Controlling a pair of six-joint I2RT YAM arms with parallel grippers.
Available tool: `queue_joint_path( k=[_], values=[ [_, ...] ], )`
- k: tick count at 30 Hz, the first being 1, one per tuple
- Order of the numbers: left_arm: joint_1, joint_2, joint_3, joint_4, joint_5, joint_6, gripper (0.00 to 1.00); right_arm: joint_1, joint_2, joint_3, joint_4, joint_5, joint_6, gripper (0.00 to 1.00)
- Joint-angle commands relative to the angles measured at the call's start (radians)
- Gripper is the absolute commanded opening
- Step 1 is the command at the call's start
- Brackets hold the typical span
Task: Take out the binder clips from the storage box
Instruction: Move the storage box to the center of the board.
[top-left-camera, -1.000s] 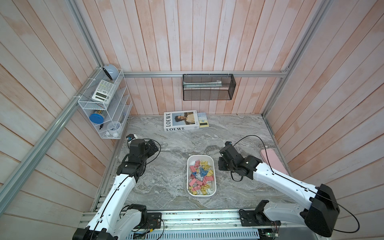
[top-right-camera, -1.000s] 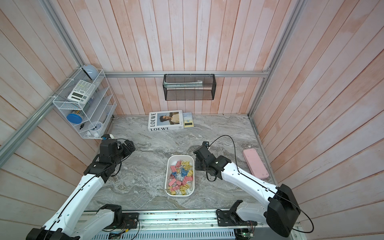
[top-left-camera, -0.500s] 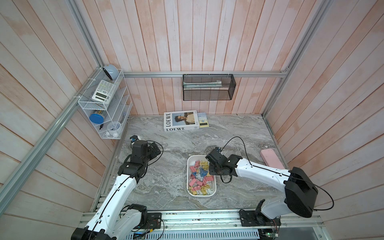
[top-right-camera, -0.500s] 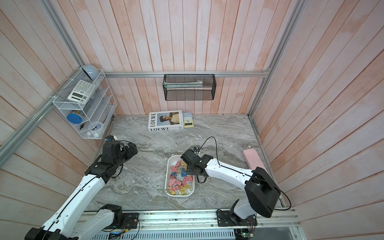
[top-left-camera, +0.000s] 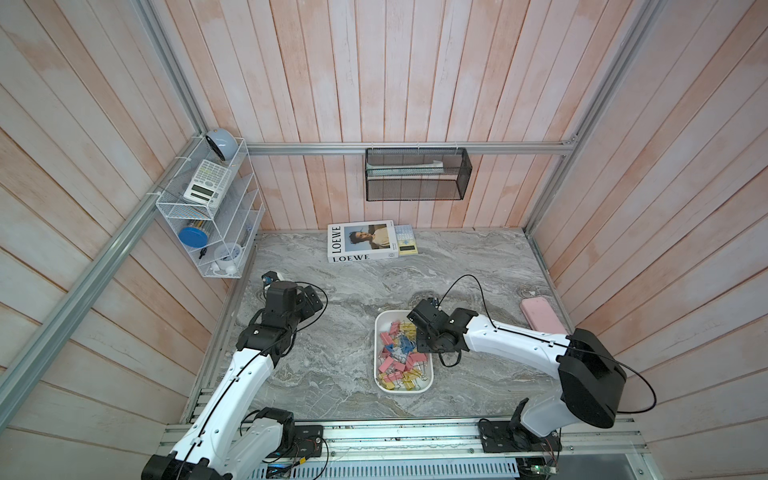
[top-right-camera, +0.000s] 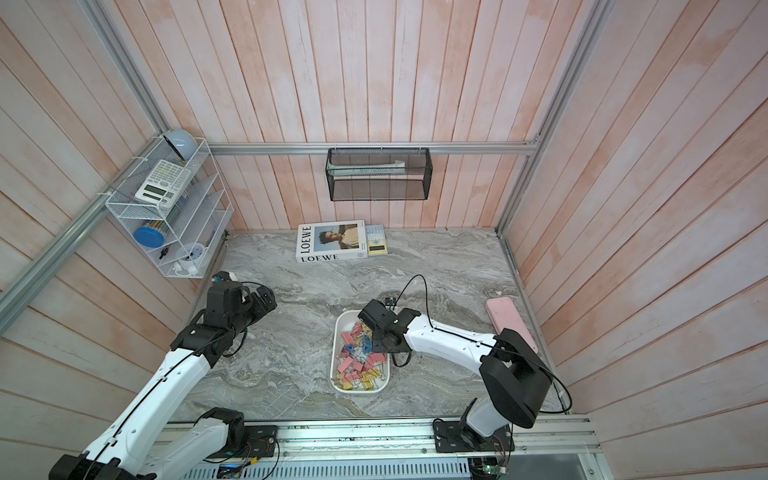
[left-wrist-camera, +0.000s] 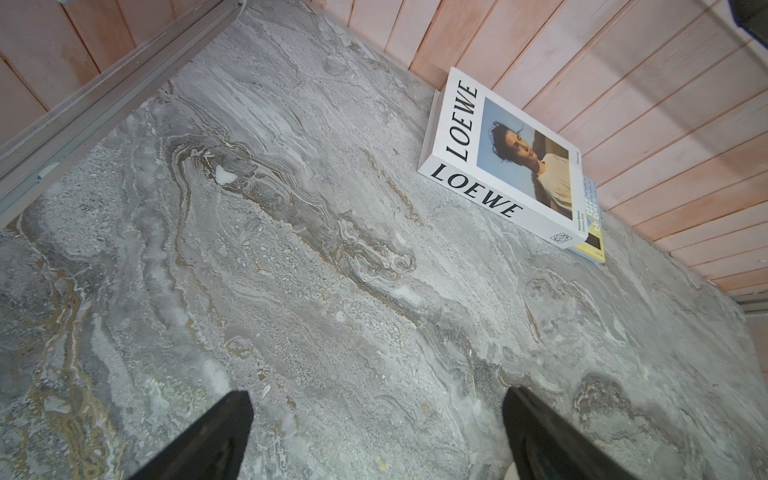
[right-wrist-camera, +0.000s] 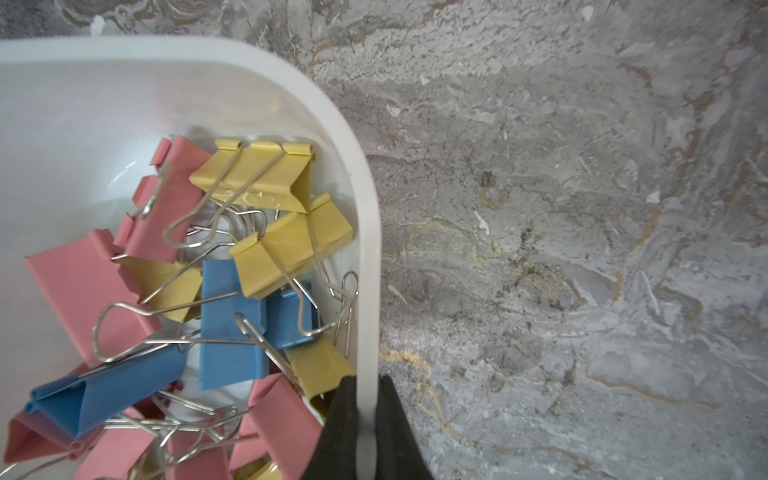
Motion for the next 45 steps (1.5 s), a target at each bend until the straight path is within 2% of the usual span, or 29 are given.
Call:
queue_joint_path(
  k=[1, 5, 11, 18, 28, 31, 37, 38, 41, 44, 45],
  values=[
    [-0.005, 0.002, 0.025, -0.004, -0.003, 0.014, 1.0, -0.002, -0.002, 0.066, -0.075, 0.096, 0.012, 0.0],
    [-0.008, 0.005, 0.026, -0.002, -0.002, 0.012, 1.0, -0.033, 0.033, 0.115, -0.079, 0.136, -0.024, 0.0],
    [-0.01, 0.009, 0.037, -0.009, -0.006, 0.019, 1.0, -0.14, 0.081, 0.135, 0.011, 0.066, -0.096, 0.0],
    [-0.015, 0.03, 0.048, -0.009, 0.015, 0.029, 1.0, -0.229, 0.195, 0.244, 0.053, -0.018, -0.254, 0.0],
    [-0.071, 0.041, 0.063, 0.016, 0.045, 0.059, 1.0, -0.258, 0.322, 0.357, 0.062, -0.093, -0.284, 0.0],
    [-0.122, 0.062, 0.08, 0.017, 0.042, 0.096, 0.99, -0.259, 0.326, 0.369, 0.051, -0.098, -0.286, 0.16],
    [-0.245, 0.176, 0.172, -0.004, 0.025, 0.175, 0.86, -0.26, 0.227, 0.367, 0.015, -0.078, -0.318, 0.47],
    [-0.268, 0.208, 0.192, -0.008, 0.017, 0.19, 0.84, -0.262, 0.203, 0.362, 0.005, -0.069, -0.323, 0.58],
    [-0.346, 0.298, 0.253, -0.008, -0.022, 0.233, 0.8, -0.274, 0.128, 0.337, -0.019, -0.048, -0.326, 0.78],
    [-0.397, 0.399, 0.319, -0.008, -0.036, 0.269, 0.77, -0.298, 0.045, 0.293, -0.027, -0.049, -0.315, 0.91],
    [-0.411, 0.43, 0.342, -0.005, -0.036, 0.281, 0.75, -0.306, 0.019, 0.276, -0.029, -0.048, -0.3, 0.92]
  ],
)
